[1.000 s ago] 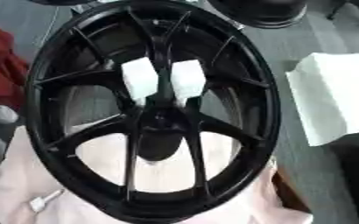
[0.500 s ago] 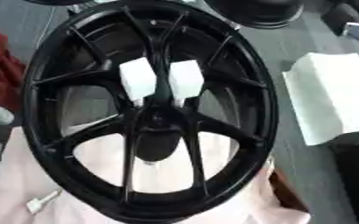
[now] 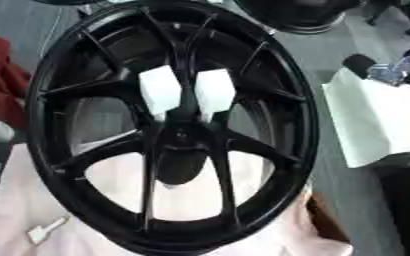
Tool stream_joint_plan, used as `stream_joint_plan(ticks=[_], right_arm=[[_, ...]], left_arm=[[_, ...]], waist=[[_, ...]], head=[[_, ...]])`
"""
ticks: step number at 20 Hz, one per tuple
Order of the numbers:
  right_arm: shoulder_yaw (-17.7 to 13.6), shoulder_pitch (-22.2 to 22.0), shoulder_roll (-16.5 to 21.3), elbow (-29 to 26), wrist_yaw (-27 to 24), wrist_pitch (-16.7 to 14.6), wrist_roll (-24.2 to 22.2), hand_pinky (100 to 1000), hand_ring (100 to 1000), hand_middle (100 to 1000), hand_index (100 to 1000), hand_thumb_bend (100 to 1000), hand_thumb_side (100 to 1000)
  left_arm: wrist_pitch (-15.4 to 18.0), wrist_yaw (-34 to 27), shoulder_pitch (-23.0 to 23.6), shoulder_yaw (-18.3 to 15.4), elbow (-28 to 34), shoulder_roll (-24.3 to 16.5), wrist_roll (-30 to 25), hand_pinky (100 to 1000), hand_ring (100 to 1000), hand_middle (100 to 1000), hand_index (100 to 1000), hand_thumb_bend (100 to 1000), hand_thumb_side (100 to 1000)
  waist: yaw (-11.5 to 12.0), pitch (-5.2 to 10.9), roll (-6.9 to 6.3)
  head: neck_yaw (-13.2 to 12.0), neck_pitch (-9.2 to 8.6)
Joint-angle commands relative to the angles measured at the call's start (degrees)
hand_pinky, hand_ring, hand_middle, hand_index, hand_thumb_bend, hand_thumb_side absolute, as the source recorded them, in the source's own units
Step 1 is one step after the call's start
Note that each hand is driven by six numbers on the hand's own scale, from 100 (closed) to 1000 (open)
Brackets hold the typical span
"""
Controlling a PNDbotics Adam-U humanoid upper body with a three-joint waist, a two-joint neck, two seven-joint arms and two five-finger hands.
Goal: Pull the pin out of the wheel hub.
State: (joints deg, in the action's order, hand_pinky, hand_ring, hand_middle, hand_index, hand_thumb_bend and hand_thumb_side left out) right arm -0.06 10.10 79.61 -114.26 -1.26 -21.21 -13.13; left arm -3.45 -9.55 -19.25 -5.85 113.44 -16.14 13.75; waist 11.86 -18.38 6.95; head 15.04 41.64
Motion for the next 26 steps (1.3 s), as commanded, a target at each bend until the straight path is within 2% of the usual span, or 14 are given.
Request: stream_joint_plan(ticks=[1,5,11,15,26], right_arm=[[0.3,0.8,2.2,-0.3,0.2,-0.2,-0.1,839,868,803,880,169,359],[1.7,1.3,2.0,-0.3,-0.6,0.7,-0.2,832,861,803,891,173,368],[3.7,1.7,1.8,-0.3,-1.3,3.5,-0.9,811,816,743,890,241,388],[5.3,2.2,1.7,-0.3,-1.0,4.0,-2.3,800,797,716,895,266,410],[7.7,6.5,1.0,-0.3,-2.2,6.0,-4.2,792,807,725,903,275,420]], left_arm=[[0.1,-0.1,-0.9,0.1,1.2,-0.5,-0.3,754,698,635,848,154,830],[0.1,-0.2,-0.9,0.2,1.2,-0.4,-0.5,754,699,636,848,156,830],[0.0,-0.2,-0.9,0.3,1.2,-0.2,-0.8,754,700,637,848,158,831],[0.0,-0.3,-1.0,0.5,1.2,-0.1,-0.9,754,701,638,848,159,829],[-0.1,-0.4,-1.0,0.8,1.2,0.2,-1.3,753,702,639,848,162,826]], waist=[[0.2,1.52,-0.11],[0.4,1.77,0.16],[0.6,2.12,0.49],[0.7,2.32,0.65],[1.3,3.18,1.07]], head=[[0.4,-0.47],[0.7,-0.28],[1.5,0.33],[2.0,0.58],[3.2,0.71]])
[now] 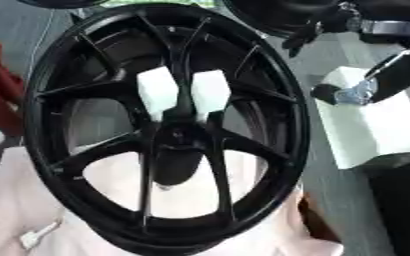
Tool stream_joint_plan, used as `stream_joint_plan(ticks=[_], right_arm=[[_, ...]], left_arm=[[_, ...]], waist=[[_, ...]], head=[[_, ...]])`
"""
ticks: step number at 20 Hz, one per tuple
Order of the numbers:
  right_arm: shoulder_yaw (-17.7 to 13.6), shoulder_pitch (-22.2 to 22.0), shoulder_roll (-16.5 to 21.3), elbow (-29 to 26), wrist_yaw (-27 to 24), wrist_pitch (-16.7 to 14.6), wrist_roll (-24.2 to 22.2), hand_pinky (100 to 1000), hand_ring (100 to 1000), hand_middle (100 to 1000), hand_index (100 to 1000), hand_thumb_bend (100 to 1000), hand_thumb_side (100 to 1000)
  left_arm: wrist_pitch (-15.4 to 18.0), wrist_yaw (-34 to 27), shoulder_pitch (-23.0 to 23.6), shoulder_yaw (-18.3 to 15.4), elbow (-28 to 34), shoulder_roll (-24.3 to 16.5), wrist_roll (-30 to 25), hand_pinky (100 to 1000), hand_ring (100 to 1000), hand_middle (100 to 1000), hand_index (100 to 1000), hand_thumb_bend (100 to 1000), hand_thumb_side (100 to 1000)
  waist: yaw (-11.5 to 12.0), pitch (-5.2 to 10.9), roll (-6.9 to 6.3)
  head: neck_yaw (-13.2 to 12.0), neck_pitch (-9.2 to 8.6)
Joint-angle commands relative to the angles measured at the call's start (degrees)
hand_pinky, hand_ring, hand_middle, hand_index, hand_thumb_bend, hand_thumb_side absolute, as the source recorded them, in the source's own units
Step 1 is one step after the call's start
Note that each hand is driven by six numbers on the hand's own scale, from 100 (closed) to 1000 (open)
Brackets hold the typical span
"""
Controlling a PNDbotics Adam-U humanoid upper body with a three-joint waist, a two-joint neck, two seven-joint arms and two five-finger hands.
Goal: Pull the pin out of the wheel hub.
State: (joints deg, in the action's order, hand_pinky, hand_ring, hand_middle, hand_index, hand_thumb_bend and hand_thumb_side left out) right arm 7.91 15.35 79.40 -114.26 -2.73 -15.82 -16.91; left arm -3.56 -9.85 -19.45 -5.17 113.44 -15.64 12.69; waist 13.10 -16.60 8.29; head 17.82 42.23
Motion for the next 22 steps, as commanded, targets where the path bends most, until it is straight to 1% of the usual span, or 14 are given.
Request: stream_joint_plan(ticks=[1,5,11,15,22], right_arm=[[-0.1,1.7,1.1,-0.3,-0.9,0.9,-0.6,793,808,727,904,274,423],[0.8,3.7,0.4,-0.3,-1.6,2.9,-1.9,796,818,736,909,274,449],[2.1,5.7,-0.7,-0.3,-1.4,5.4,-3.6,804,836,751,914,262,482],[3.1,6.9,-1.6,-0.3,-1.1,6.8,-4.6,811,852,764,914,263,478],[4.8,8.9,-3.2,-0.3,-1.3,8.3,-6.5,816,896,799,923,252,494]], left_arm=[[0.0,-0.1,-0.8,0.1,1.2,-0.3,-0.3,753,702,639,848,162,827],[0.0,-0.2,-0.9,0.3,1.2,-0.3,-0.4,753,702,640,848,162,827],[0.0,-0.3,-1.0,0.4,1.2,-0.1,-0.5,752,702,640,848,164,828],[0.0,-0.4,-1.2,0.5,1.2,0.0,-0.6,752,702,640,848,164,828],[0.0,-0.4,-1.3,0.6,1.2,0.2,-0.7,752,702,640,847,166,829]], waist=[[0.1,1.44,-0.22],[0.6,1.46,0.03],[1.5,1.31,0.30],[2.0,1.25,0.46],[2.6,1.20,0.80]], head=[[0.6,0.15],[1.2,0.11],[1.3,-0.16],[1.5,-0.12],[1.7,-0.24]])
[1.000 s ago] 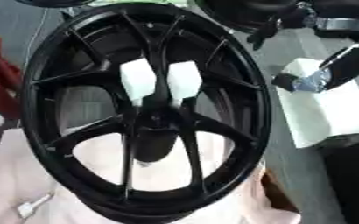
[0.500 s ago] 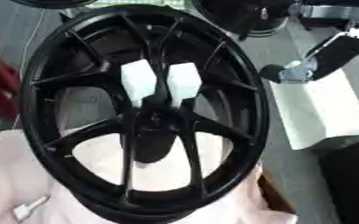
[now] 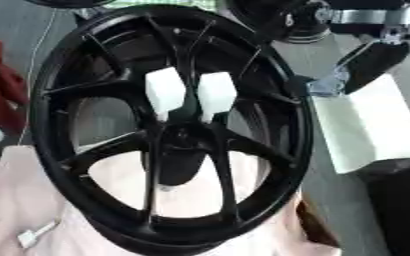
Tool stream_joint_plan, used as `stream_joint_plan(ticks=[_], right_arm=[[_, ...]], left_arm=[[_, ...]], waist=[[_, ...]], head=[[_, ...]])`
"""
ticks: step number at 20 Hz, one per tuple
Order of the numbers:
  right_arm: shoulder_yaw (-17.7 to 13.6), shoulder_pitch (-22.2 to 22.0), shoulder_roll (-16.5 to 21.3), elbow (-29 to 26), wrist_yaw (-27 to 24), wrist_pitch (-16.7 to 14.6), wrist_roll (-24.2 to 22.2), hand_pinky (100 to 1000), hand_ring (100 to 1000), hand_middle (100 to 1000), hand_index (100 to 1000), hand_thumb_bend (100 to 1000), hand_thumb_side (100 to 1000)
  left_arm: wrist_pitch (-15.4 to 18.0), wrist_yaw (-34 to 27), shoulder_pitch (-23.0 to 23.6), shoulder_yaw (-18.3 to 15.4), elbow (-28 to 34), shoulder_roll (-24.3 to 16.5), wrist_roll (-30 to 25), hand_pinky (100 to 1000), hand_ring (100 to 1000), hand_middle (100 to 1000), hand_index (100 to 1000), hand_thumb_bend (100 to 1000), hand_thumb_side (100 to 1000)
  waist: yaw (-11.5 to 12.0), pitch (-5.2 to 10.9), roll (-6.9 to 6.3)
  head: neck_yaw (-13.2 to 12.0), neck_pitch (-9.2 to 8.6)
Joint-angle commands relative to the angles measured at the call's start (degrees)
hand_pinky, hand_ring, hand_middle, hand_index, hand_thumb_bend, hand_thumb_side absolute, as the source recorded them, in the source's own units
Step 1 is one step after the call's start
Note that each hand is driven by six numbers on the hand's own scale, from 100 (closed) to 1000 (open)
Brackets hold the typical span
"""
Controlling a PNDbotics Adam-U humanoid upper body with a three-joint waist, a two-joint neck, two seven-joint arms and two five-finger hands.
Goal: Pull the pin out of the wheel hub.
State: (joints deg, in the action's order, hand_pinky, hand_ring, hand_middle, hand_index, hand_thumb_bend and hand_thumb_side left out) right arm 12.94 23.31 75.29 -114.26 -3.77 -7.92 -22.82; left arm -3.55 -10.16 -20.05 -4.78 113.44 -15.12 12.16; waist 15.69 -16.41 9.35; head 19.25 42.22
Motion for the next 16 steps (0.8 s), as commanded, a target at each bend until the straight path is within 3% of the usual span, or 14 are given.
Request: stream_joint_plan(ticks=[1,16], right_arm=[[-0.1,1.2,0.7,-0.3,-0.3,0.6,-0.7,816,901,803,925,248,497],[1.6,4.0,-1.5,-0.3,0.8,2.6,-2.2,824,927,824,937,247,512]], left_arm=[[0.0,-0.1,-0.7,0.2,1.2,-0.3,-0.2,752,702,639,847,166,829],[0.1,-0.3,-0.8,0.4,1.2,-0.1,-0.3,751,702,639,847,169,831]], waist=[[0.1,1.02,-0.22],[0.7,1.05,0.41]], head=[[0.3,-0.23],[0.8,-0.63]])
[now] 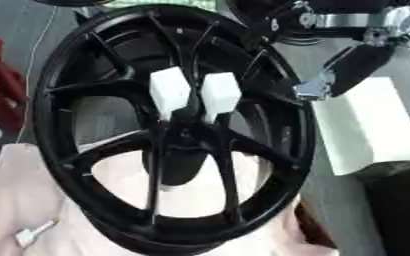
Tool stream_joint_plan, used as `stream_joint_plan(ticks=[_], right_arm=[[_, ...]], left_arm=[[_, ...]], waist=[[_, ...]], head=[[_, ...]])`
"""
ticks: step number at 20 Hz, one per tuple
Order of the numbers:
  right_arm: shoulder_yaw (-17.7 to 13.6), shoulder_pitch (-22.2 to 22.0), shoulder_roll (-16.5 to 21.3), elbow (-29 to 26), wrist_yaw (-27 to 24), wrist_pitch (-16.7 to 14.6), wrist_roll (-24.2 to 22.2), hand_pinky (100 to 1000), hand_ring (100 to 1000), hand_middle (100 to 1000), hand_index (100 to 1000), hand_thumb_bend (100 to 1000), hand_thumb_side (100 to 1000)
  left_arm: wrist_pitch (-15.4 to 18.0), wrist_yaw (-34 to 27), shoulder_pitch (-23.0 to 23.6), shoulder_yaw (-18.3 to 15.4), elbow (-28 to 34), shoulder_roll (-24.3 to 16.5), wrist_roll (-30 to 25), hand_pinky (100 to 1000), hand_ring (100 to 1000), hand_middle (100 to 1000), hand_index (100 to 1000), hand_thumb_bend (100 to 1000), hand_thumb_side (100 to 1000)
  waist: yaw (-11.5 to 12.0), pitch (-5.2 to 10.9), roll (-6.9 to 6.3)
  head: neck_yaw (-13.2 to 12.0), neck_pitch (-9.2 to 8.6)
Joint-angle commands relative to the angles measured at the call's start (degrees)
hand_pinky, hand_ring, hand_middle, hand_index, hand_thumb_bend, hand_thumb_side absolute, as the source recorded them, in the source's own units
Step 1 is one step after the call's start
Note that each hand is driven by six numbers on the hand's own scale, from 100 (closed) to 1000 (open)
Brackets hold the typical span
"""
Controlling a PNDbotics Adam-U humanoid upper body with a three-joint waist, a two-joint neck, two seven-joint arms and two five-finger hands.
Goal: Pull the pin out of the wheel hub.
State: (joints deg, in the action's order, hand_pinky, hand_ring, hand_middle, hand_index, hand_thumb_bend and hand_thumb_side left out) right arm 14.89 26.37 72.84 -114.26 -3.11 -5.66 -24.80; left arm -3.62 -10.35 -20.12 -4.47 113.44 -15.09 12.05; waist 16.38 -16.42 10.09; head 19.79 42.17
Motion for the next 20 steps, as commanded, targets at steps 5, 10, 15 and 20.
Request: stream_joint_plan(ticks=[5,10,15,20], right_arm=[[0.4,1.7,-0.1,-0.3,0.2,1.5,-0.5,824,927,824,938,230,523],[0.9,2.0,-0.7,-0.3,0.3,2.2,-0.7,825,930,826,941,220,530],[1.2,2.5,-1.3,-0.3,-0.8,2.3,-1.5,826,932,828,944,195,548],[1.1,3.1,-1.7,-0.3,-2.4,2.4,-2.2,828,935,833,952,145,590]], left_arm=[[0.2,-0.1,-0.8,0.1,1.2,-0.1,-0.2,751,702,638,847,171,834],[0.1,-0.2,-0.8,0.1,1.2,0.0,-0.2,751,702,638,847,172,835],[0.1,-0.3,-0.7,0.1,1.2,0.1,-0.3,750,702,638,847,174,837],[0.2,-0.3,-0.7,0.1,1.2,0.1,-0.2,750,702,638,847,175,837]], waist=[[0.4,0.91,-0.13],[0.7,0.75,0.12],[0.8,0.74,0.34],[0.8,0.82,0.51]], head=[[0.5,-0.53],[0.6,-0.24],[0.7,-0.07],[0.8,0.08]])
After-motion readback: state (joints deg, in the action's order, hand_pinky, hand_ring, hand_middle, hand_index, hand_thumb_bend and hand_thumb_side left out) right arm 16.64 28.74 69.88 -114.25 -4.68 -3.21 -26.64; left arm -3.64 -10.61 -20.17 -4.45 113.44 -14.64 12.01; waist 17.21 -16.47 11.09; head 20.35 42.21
